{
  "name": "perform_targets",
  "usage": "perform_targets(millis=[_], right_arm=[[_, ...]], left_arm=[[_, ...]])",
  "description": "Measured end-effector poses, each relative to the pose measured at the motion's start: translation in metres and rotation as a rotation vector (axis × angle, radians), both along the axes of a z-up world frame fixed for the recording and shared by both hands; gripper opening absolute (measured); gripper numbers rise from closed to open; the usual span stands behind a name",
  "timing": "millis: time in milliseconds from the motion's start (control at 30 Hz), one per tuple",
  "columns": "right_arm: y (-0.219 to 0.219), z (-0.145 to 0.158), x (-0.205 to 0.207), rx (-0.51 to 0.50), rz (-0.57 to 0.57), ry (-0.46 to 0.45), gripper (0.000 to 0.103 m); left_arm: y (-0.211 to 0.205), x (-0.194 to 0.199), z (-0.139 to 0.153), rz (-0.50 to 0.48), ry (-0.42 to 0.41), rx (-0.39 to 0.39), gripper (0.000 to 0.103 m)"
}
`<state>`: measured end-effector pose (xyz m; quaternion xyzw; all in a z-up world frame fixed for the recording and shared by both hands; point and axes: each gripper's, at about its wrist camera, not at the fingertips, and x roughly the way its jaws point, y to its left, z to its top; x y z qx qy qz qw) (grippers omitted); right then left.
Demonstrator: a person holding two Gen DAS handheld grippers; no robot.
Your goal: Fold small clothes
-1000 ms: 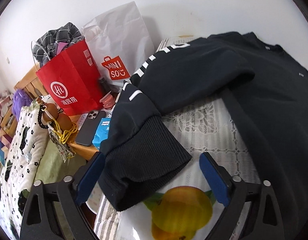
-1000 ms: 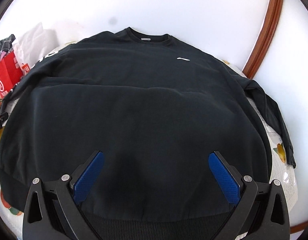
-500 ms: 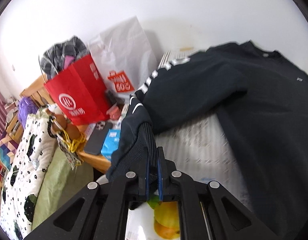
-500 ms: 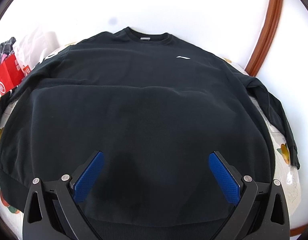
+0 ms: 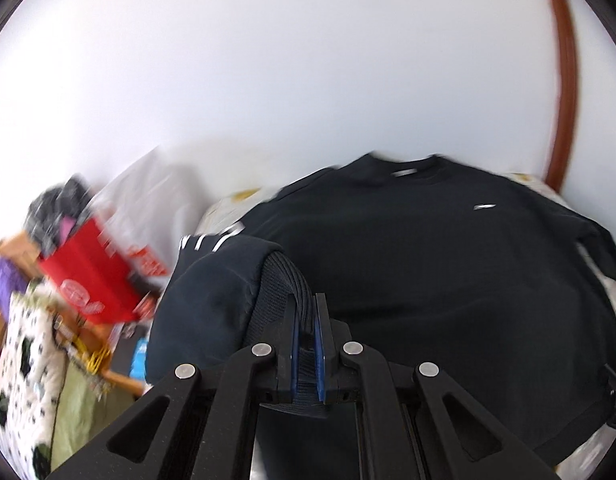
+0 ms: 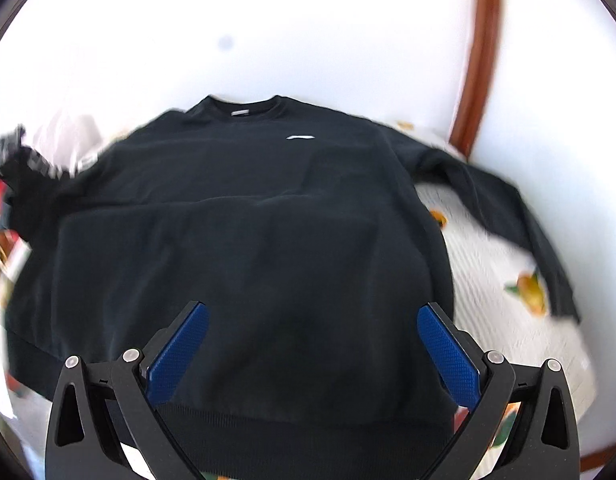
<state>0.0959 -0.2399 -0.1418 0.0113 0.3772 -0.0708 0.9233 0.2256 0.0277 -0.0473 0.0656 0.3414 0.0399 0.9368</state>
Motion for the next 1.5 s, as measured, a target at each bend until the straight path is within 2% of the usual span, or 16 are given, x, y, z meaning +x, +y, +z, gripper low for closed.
perform_targets(millis=[33,100,333,400,567,633,700,800,933,1033,1100,1133,1200,1233,1433,1500], right_arm=[[-0.015,0.002,-0.007,0.068,-0.005,-0.01,0.103],[-0.033,0.004,-0.016,0.117,-0.028,-0.028,0.103],[-0.1,-0.003,-0.052,0.158,-0.208,-0.002,0.103],[-0.111,-0.005,-0.062,0.113,-0.275,0.009,0.103],[-0.121,-0.007,-0.072,0.058,-0.313,0.028,0.103],[-0.121,-0.006,-0.069,0.075,-0.309,0.031,0.103],[-0.115,-0.005,-0.067,0.086,-0.291,0.032,0.103],[-0.093,-0.002,-0.054,0.078,-0.227,0.026,0.103],[-0.058,0.002,-0.032,0.093,-0.137,0.026,0.101],[-0.026,-0.001,-0.004,0.134,-0.04,0.048,0.085],[-0.011,-0.003,0.011,0.141,-0.008,0.051,0.063],[-0.001,-0.006,0.023,0.144,0.014,0.058,0.057],[0.011,-0.011,0.041,0.16,0.07,0.066,0.026],[0.019,-0.015,0.052,0.166,0.107,0.08,0.021],[0.04,-0.026,0.101,0.2,0.124,0.098,0.026],[0.045,-0.029,0.117,0.224,0.136,0.109,0.032]], left_arm=[[-0.016,0.004,0.003,-0.03,-0.003,-0.004,0.007],[-0.041,0.012,0.006,-0.08,-0.004,-0.02,0.007],[-0.125,0.04,-0.003,-0.232,0.019,-0.061,0.007],[-0.146,0.046,-0.01,-0.266,0.03,-0.059,0.007],[-0.171,0.049,-0.02,-0.319,0.071,-0.078,0.012],[-0.165,0.044,-0.017,-0.344,0.058,-0.115,0.021],[-0.148,0.035,-0.01,-0.333,0.017,-0.117,0.037],[-0.116,0.026,-0.004,-0.28,-0.013,-0.098,0.042],[-0.057,0.021,-0.008,-0.191,0.004,-0.093,0.047],[-0.012,0.019,-0.019,-0.096,0.037,-0.098,0.053],[0.014,0.019,-0.029,-0.043,0.067,-0.118,0.054],[0.025,0.018,-0.034,-0.022,0.083,-0.13,0.054],[0.052,0.017,-0.049,0.019,0.127,-0.16,0.056],[0.062,0.016,-0.056,0.037,0.147,-0.168,0.056],[0.095,0.018,-0.092,0.086,0.217,-0.182,0.059],[0.098,0.02,-0.1,0.077,0.22,-0.194,0.063]])
